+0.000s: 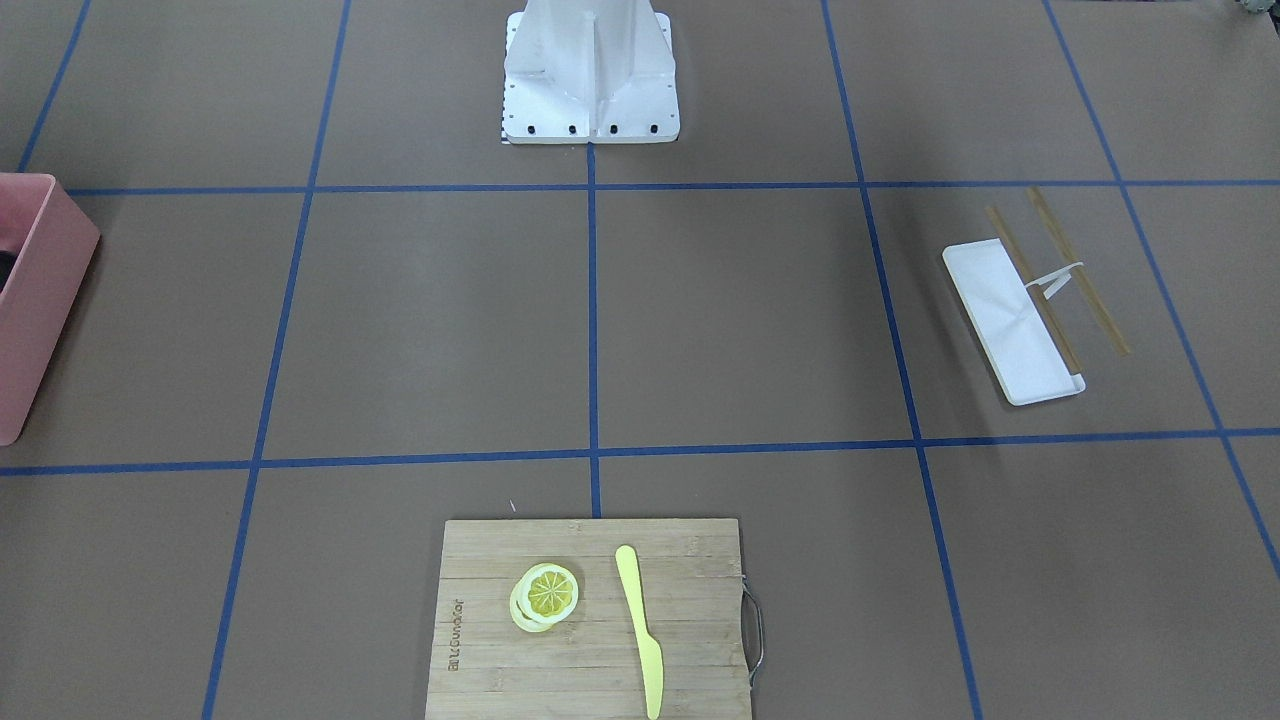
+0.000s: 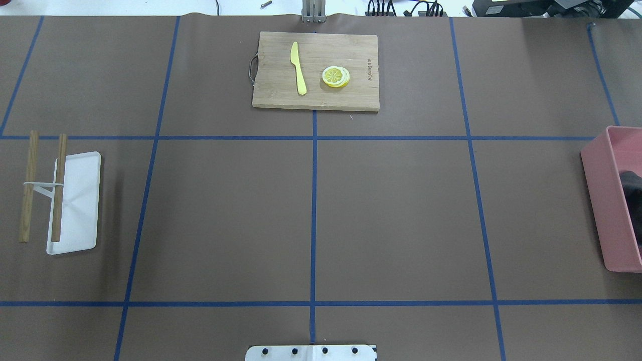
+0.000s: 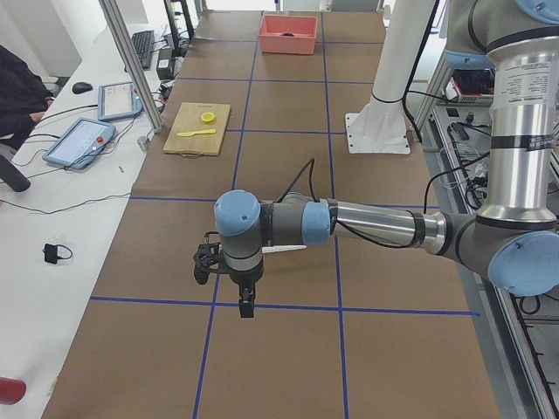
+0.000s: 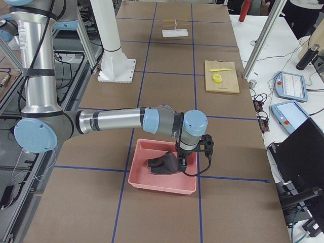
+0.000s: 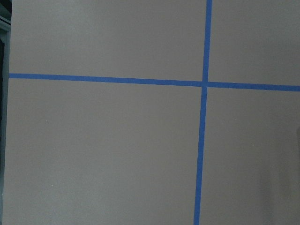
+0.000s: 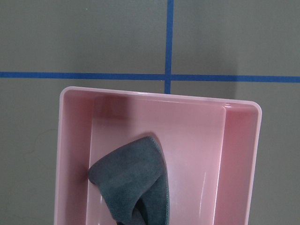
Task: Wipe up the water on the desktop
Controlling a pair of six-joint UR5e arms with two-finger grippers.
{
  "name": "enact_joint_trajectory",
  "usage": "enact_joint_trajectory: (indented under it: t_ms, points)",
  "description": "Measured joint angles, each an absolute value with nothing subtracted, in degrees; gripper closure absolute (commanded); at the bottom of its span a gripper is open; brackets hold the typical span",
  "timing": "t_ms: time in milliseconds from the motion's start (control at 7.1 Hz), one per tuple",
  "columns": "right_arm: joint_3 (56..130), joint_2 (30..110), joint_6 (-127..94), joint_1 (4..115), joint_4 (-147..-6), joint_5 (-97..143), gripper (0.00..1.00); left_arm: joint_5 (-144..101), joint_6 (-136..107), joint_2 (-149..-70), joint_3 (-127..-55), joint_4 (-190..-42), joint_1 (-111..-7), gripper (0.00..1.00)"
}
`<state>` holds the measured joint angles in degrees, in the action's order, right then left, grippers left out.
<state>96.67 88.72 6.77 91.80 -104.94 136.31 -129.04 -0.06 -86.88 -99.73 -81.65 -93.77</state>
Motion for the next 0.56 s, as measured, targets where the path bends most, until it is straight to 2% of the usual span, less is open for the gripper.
enact_joint_trajectory:
  t_ms: [564]
  points:
    - [96.93, 88.01, 5.95, 91.93, -104.94, 136.4, 0.0, -131.97, -1.29, -86.29, -98.24, -82.83, -93.76, 0.02]
